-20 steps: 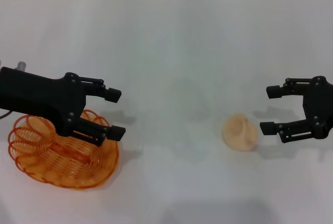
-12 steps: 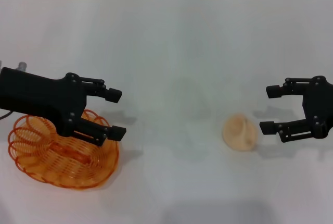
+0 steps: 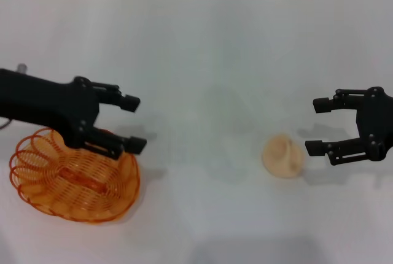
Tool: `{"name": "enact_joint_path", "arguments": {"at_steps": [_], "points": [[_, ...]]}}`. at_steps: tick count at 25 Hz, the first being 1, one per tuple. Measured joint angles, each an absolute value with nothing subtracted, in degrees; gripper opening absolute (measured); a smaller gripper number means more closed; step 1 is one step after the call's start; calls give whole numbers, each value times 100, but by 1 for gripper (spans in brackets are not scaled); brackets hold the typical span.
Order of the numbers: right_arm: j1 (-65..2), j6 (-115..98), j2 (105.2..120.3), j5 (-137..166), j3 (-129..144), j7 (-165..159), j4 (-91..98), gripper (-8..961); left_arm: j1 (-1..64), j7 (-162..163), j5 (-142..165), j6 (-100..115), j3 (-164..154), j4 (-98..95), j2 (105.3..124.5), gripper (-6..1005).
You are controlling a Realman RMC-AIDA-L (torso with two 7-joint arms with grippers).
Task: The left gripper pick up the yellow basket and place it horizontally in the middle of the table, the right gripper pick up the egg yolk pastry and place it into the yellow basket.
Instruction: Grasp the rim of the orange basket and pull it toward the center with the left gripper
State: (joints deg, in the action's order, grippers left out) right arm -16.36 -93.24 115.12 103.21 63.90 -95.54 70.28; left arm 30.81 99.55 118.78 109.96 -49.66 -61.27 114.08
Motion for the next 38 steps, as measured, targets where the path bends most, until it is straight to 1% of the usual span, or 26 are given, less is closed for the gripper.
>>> {"name": "enact_joint_path", "arguments": {"at_steps": [3, 4, 6, 7, 8, 9, 11, 18, 19, 20, 25, 28, 33, 36, 38], "points": [[-1640, -9309, 11514, 10273, 6387, -9554, 7017, 856, 3091, 10556, 11913, 11063, -4967, -6510, 11330, 889], [-1642, -9299, 11514, 10254, 6381, -9554, 7008, 856, 3092, 10845, 11915, 11121, -4967, -6657, 11277, 889], [-1643, -9290, 11513, 10220, 6358, -9554, 6993, 856, 3092, 10845, 11915, 11121, -4967, -6657, 11277, 889], [-1643, -9288, 11514, 10212, 6354, -9553, 6991, 856, 3089, 11340, 11913, 11206, -4969, -6821, 11172, 889], [-1641, -9287, 11514, 10196, 6347, -9554, 6988, 856, 3089, 11340, 11913, 11206, -4969, -6821, 11172, 889], [-1639, -9286, 11514, 10181, 6342, -9553, 6986, 856, 3060, 11776, 11901, 11252, -4978, -6929, 11060, 889], [-1635, -9283, 11514, 10169, 6338, -9554, 6983, 856, 2966, 12455, 11885, 11312, -4977, -7110, 10905, 890], [-1662, -9279, 11513, 10140, 6336, -9553, 6978, 855, 2925, 13430, 12319, 11341, -4882, -7235, 10719, 890], [-1676, -9278, 11513, 10125, 6336, -9552, 6978, 855, 2925, 13481, 12410, 11350, -4861, -7239, 10684, 890], [-1687, -9274, 11513, 10114, 6336, -9550, 6978, 855, 2925, 13552, 12616, 11363, -4837, -7245, 10604, 890], [-1709, -9231, 11515, 10006, 6352, -9550, 6978, 855, 2956, 13580, 13305, 11372, -4837, -7230, 10453, 890], [-1720, -9201, 11518, 9903, 6383, -9551, 6978, 855, 3021, 13554, 13930, 11376, -4825, -7214, 10408, 890], [-1726, -9156, 11520, 9807, 6408, -9553, 6978, 855, 3088, 13520, 14450, 11337, -4807, -7199, 10404, 889], [-1740, -9087, 11522, 9802, 6463, -9554, 6978, 855, 3093, 13476, 14679, 11285, -4806, -7169, 10458, 889], [-1742, -9061, 11522, 9801, 6479, -9554, 6979, 855, 3095, 13381, 14958, 11157, -4810, -7044, 10586, 889]]}}
